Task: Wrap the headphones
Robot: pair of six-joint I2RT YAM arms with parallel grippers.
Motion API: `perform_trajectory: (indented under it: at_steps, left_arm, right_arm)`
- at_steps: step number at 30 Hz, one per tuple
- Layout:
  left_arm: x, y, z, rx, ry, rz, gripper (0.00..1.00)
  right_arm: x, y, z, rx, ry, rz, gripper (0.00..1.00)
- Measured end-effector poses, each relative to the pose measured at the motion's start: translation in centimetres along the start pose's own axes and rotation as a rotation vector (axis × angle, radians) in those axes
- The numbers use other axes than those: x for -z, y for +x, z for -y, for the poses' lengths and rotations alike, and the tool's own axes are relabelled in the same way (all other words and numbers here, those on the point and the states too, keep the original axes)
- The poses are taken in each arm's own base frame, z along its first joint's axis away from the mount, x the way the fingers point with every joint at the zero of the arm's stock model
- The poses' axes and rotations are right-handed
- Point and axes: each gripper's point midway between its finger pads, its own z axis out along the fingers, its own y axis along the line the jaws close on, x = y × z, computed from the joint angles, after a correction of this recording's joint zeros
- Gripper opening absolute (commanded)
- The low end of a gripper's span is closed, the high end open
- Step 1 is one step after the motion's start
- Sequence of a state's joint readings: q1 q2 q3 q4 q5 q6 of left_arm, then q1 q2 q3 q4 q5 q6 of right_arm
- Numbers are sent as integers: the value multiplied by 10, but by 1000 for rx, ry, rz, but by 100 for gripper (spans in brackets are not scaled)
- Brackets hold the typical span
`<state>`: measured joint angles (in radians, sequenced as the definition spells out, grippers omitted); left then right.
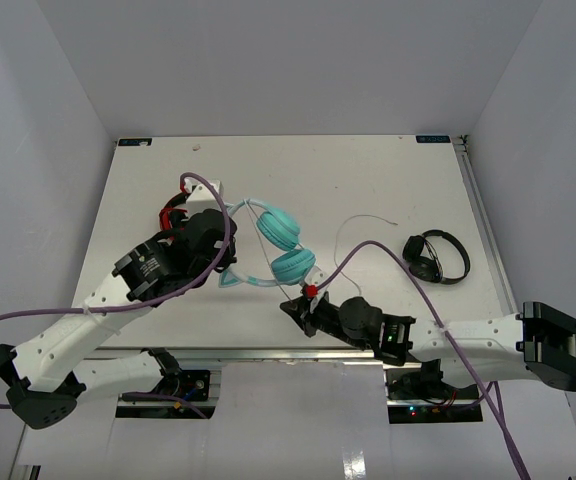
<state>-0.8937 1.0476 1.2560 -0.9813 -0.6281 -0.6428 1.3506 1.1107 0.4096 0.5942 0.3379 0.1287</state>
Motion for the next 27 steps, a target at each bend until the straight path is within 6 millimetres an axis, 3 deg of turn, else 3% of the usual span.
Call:
perform_trajectory:
  at_steps: [10,27]
  left_arm:
    - [2,-7,0,28,12,25,0]
    - [18,-17,3,86,91,61,0]
  right_arm:
    - [-5,21,8,35,28,4,8]
    - [-17,28,14,49,66,33,8]
